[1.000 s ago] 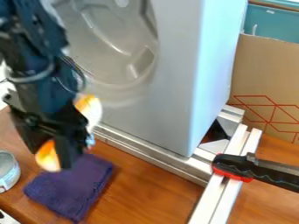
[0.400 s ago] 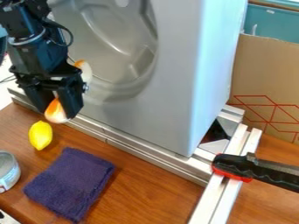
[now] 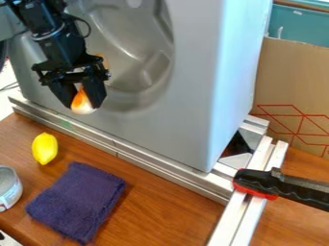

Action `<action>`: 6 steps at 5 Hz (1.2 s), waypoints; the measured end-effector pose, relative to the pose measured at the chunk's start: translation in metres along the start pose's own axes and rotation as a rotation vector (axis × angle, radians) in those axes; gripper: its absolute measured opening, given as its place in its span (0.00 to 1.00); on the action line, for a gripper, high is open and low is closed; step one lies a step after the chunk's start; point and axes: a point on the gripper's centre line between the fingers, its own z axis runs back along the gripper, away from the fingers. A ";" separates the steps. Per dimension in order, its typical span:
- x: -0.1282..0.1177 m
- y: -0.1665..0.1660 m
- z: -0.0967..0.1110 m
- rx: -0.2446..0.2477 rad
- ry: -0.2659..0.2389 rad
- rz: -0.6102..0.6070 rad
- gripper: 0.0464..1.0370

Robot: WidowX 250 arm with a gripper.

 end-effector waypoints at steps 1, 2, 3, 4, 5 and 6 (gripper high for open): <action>0.022 0.006 -0.002 0.027 -0.040 0.105 0.65; 0.044 0.008 -0.005 0.027 -0.053 0.191 0.65; 0.054 0.006 -0.007 0.003 -0.063 0.227 0.65; 0.059 0.002 -0.020 -0.055 -0.055 0.223 0.65; 0.061 0.003 -0.021 -0.117 -0.065 0.220 0.65; 0.062 0.004 -0.023 -0.141 -0.065 0.212 0.65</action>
